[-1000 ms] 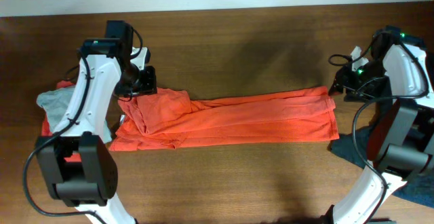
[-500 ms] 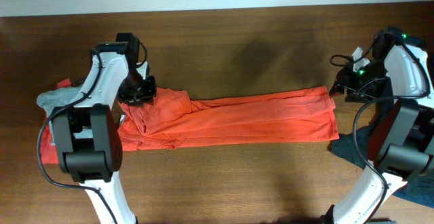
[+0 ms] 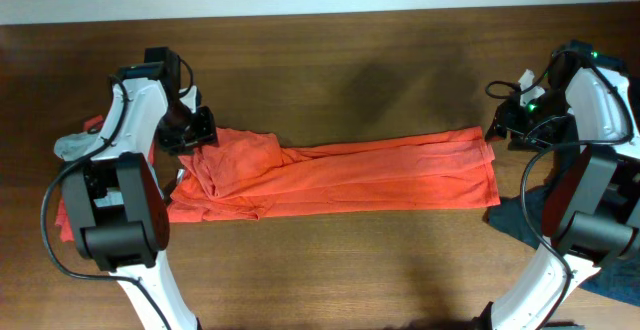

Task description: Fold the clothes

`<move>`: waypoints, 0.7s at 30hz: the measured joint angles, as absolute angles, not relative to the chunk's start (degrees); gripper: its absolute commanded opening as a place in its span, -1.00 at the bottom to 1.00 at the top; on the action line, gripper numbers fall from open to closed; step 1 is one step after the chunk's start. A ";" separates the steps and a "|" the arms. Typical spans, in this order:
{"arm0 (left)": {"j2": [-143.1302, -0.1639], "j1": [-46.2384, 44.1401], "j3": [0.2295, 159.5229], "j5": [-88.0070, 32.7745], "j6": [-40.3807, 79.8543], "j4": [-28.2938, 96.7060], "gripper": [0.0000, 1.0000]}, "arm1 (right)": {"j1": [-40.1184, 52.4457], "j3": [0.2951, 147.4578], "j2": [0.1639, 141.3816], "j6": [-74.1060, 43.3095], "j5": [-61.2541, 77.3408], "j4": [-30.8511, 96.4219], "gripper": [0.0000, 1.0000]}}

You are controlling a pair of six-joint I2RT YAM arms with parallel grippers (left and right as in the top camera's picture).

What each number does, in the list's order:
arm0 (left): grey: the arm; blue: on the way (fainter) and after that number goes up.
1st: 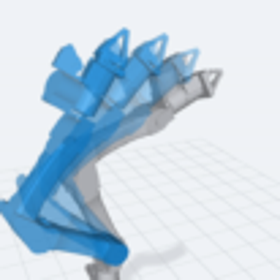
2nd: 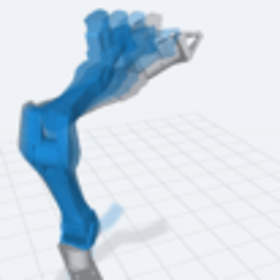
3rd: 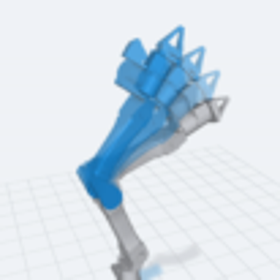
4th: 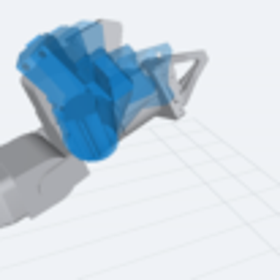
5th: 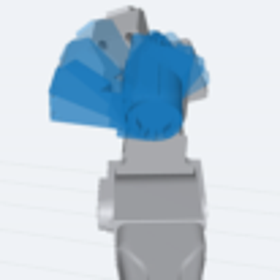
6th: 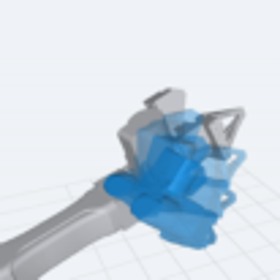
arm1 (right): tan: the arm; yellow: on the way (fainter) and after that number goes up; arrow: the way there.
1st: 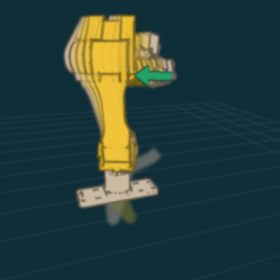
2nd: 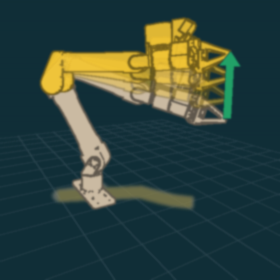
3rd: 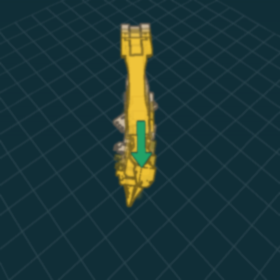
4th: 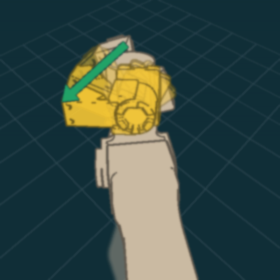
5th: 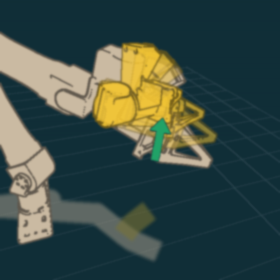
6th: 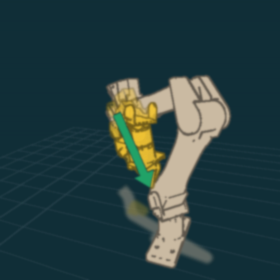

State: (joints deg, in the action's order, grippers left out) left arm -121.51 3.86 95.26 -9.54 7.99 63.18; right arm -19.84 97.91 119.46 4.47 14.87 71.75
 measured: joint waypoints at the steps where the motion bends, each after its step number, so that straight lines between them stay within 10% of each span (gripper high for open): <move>1: -121.51 3.84 95.26 -10.04 7.99 63.16 0.07 | -19.84 97.91 119.46 4.49 14.87 71.75 0.10; 21: -121.51 3.84 95.26 -14.06 7.99 62.28 -0.14 | -19.84 97.91 119.46 4.47 14.87 71.77 0.10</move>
State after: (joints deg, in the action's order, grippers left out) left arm -121.51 3.84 95.26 -14.06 7.99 62.28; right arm -19.84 97.91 119.46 4.47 14.87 71.77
